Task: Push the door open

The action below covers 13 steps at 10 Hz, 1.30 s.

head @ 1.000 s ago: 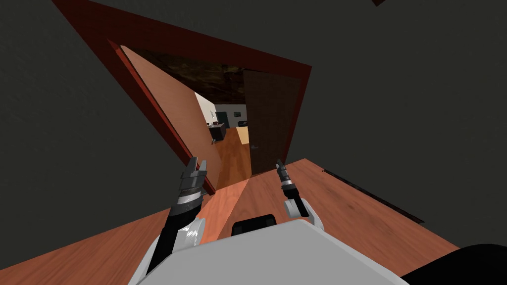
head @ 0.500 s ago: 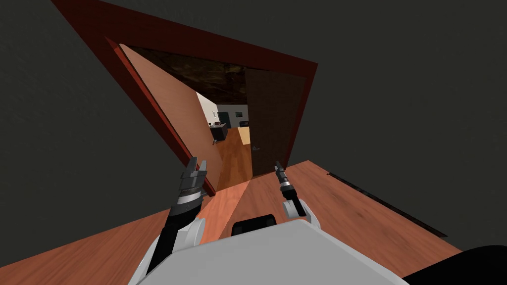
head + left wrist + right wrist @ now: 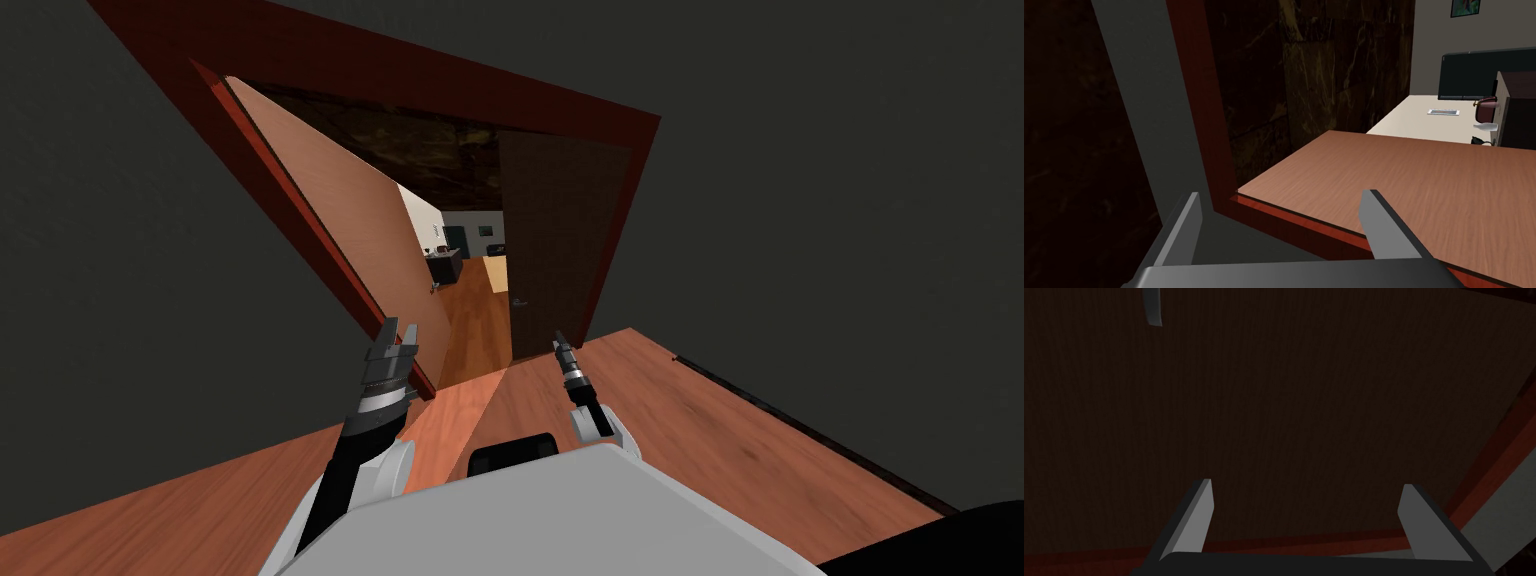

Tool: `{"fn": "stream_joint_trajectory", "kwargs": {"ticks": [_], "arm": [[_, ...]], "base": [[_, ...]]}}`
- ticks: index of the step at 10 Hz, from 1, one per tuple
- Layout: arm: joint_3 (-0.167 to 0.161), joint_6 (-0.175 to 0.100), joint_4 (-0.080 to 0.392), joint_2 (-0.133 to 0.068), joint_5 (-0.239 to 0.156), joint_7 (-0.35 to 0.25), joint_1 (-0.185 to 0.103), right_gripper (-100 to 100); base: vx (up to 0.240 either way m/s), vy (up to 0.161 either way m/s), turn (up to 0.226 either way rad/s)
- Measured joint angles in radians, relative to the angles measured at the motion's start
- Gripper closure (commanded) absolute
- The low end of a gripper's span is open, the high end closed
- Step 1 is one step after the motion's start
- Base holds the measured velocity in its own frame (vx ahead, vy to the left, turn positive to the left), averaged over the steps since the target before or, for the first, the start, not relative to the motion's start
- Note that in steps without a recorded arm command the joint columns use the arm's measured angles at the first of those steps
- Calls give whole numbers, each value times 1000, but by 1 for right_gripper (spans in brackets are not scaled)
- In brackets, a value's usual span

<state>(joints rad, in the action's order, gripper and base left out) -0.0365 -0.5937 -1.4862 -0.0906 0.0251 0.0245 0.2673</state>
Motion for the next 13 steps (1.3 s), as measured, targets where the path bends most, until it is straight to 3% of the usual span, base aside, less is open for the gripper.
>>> {"fn": "stream_joint_trajectory", "kwargs": {"ticks": [13], "arm": [[-22,-79,302,8,-24,-35,-89,-100]], "base": [[96,-18,47]]}}
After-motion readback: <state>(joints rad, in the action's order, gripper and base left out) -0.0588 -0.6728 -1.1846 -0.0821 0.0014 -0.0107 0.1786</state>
